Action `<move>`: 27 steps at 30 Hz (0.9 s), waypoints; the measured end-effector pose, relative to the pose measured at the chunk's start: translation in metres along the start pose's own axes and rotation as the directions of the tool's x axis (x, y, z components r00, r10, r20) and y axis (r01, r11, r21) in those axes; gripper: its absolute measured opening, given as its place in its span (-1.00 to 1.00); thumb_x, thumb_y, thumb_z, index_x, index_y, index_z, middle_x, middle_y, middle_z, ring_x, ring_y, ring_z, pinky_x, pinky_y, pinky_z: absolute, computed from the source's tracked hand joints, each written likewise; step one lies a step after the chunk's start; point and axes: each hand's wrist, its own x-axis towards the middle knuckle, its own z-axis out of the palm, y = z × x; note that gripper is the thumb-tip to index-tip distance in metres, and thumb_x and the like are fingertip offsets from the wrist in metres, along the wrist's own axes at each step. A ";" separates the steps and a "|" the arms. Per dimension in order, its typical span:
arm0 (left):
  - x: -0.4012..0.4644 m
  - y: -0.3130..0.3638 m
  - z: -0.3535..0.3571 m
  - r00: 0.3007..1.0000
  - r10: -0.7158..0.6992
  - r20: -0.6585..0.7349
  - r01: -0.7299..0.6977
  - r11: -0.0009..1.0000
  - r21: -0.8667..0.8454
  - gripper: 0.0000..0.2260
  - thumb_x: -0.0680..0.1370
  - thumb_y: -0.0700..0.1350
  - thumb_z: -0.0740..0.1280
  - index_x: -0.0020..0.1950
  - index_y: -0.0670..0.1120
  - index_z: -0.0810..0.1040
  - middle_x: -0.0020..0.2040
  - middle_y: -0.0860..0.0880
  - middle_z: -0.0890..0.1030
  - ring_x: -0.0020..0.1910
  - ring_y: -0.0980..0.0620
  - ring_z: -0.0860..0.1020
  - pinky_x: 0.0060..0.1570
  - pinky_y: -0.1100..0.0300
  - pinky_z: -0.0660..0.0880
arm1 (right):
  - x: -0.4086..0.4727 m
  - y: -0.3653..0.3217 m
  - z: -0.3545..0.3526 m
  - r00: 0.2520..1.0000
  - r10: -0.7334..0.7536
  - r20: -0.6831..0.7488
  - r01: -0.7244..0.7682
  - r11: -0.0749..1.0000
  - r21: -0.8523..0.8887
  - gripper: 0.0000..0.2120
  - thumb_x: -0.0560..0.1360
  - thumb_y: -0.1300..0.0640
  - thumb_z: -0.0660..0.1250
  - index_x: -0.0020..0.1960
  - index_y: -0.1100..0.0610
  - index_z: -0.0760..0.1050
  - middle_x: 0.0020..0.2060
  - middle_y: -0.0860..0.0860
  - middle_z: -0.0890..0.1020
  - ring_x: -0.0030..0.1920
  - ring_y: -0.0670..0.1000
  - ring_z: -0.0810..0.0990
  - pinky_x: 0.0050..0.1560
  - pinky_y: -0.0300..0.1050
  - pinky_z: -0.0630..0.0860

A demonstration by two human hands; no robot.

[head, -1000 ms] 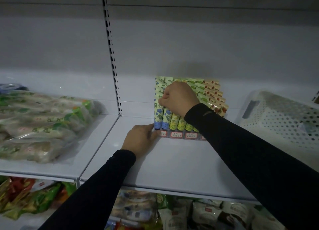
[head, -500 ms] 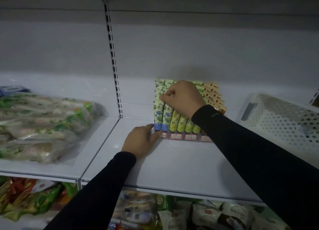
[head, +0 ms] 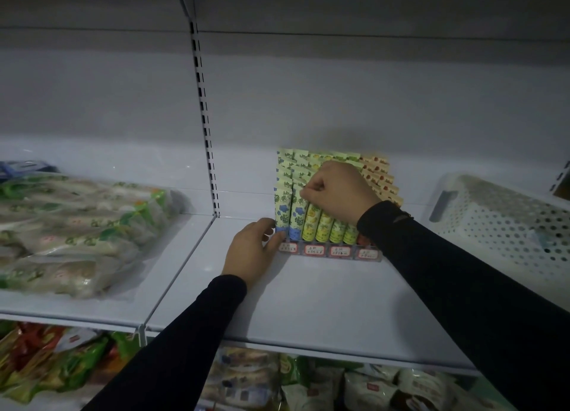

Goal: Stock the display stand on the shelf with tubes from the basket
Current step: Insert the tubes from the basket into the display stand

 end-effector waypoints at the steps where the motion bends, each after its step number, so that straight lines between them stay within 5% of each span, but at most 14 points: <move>1: 0.000 0.000 0.001 1.000 -0.003 -0.004 0.003 1.000 -0.007 -0.82 0.58 0.02 0.33 0.08 -0.05 0.59 -0.06 -0.01 0.63 -0.08 0.04 0.55 -0.09 0.16 0.46 | 0.001 0.001 0.001 1.000 -0.003 0.001 0.003 1.000 0.000 -0.66 0.53 0.04 0.33 -0.25 0.29 0.62 -0.27 0.21 0.63 -0.24 0.15 0.60 -0.29 -0.63 0.26; 6: -0.002 0.001 0.001 1.000 0.014 -0.011 -0.014 1.000 -0.001 -0.81 0.59 0.01 0.32 0.11 -0.06 0.61 -0.06 -0.02 0.65 -0.10 0.04 0.55 -0.10 0.15 0.47 | 0.004 0.001 0.001 1.000 -0.013 0.019 0.013 1.000 0.001 -0.65 0.54 0.08 0.33 -0.28 0.34 0.57 -0.23 0.26 0.62 -0.24 0.13 0.60 -0.34 -0.52 0.21; 10: -0.002 0.000 0.001 1.000 0.009 -0.007 -0.009 1.000 -0.006 -0.80 0.59 0.01 0.32 0.14 -0.04 0.61 -0.06 -0.02 0.65 -0.10 0.04 0.56 -0.06 0.11 0.50 | 0.006 0.001 -0.001 0.999 -0.012 0.047 0.011 1.000 0.007 -0.66 0.54 0.08 0.34 -0.23 0.35 0.59 -0.22 0.23 0.63 -0.34 -0.14 0.52 -0.33 -0.63 0.26; 14: -0.002 -0.002 0.001 1.000 0.018 -0.006 -0.018 1.000 0.009 -0.80 0.59 0.01 0.32 0.15 -0.02 0.61 -0.07 -0.02 0.65 -0.11 0.04 0.56 -0.06 0.11 0.50 | 0.006 0.001 -0.002 0.998 -0.016 0.057 0.017 1.000 -0.015 -0.67 0.55 0.07 0.33 -0.21 0.32 0.61 -0.23 0.16 0.64 -0.34 -0.20 0.50 -0.38 -0.55 0.25; 17: -0.003 -0.002 0.001 1.000 0.013 0.004 -0.013 1.000 0.017 -0.78 0.60 0.03 0.31 0.18 -0.01 0.60 -0.05 -0.02 0.65 -0.10 0.04 0.56 -0.08 0.13 0.49 | 0.006 -0.001 -0.002 0.999 -0.033 0.044 0.035 0.998 -0.045 -0.66 0.55 0.07 0.32 -0.24 0.33 0.59 -0.23 0.21 0.65 -0.27 -0.06 0.58 -0.27 -0.45 0.31; 21: -0.004 0.002 -0.001 0.999 -0.013 0.029 0.012 0.999 0.034 -0.72 0.59 0.06 0.30 0.25 -0.02 0.55 0.00 -0.01 0.63 -0.09 0.05 0.54 -0.13 0.19 0.40 | 0.007 0.003 0.004 0.998 -0.048 0.031 0.048 0.999 -0.014 -0.59 0.54 0.07 0.33 -0.39 0.29 0.47 -0.30 0.23 0.65 -0.30 0.14 0.62 0.10 -0.07 0.54; 27: -0.006 0.004 -0.004 0.998 -0.026 0.057 0.023 0.998 0.051 -0.65 0.60 0.06 0.29 0.35 -0.02 0.48 0.10 -0.04 0.60 0.00 0.05 0.54 -0.08 0.22 0.37 | -0.001 0.000 -0.008 0.999 0.005 -0.032 -0.002 0.995 0.101 -0.53 0.53 -0.05 0.34 -0.44 0.22 0.44 -0.53 0.08 0.42 -0.51 -0.01 0.33 0.02 -0.22 0.40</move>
